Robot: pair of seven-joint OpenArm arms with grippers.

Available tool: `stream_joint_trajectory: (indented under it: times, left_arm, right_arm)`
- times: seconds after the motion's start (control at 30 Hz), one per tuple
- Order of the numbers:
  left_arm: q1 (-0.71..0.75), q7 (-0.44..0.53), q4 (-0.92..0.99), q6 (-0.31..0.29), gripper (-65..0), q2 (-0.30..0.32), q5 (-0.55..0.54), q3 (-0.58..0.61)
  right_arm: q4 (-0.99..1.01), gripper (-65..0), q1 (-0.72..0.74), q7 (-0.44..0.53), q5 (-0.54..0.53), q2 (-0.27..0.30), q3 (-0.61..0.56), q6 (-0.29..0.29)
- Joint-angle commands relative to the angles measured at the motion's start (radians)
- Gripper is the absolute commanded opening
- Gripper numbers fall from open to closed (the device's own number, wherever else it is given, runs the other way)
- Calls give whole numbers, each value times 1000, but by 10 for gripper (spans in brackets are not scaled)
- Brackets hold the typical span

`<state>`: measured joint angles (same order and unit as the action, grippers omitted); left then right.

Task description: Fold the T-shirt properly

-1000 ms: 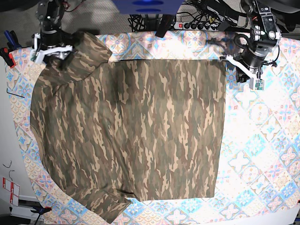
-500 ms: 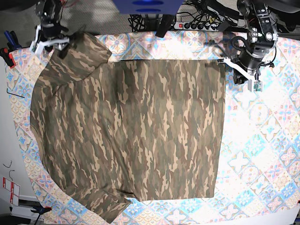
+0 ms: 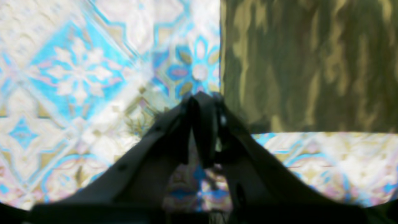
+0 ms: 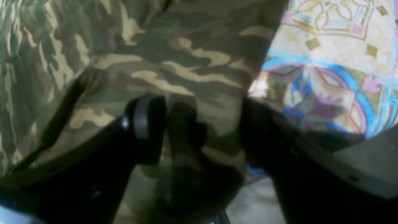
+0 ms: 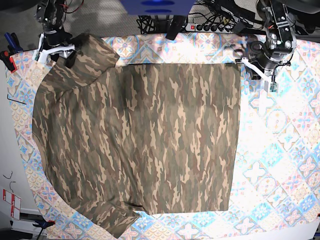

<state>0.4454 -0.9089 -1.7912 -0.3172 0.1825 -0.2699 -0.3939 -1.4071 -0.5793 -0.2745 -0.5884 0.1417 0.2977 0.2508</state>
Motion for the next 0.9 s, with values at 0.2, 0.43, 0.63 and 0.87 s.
stream_joint_trajectory:
  times: [0.2,0.43,0.63,0.87]
  left_arm:
    - [-58,24,124,-58,-605,10,-7,-61]
    - [-168,23,330,-102,-601,18,-7,-60]
    - [-199,14,411,-267,-604,2,-7,-38]
    - [-171,-17,411,-340,-606,-7,-9,131]
  right_arm:
    - [-38,-276,-12,-127,5,0,-53,5]
    - [-39,-276,-14,-141,6,0,-55,5]
    - [-39,-276,-12,-187,6,0,-55,5]
    - [-39,-276,-15,-187,6,0,-68,15]
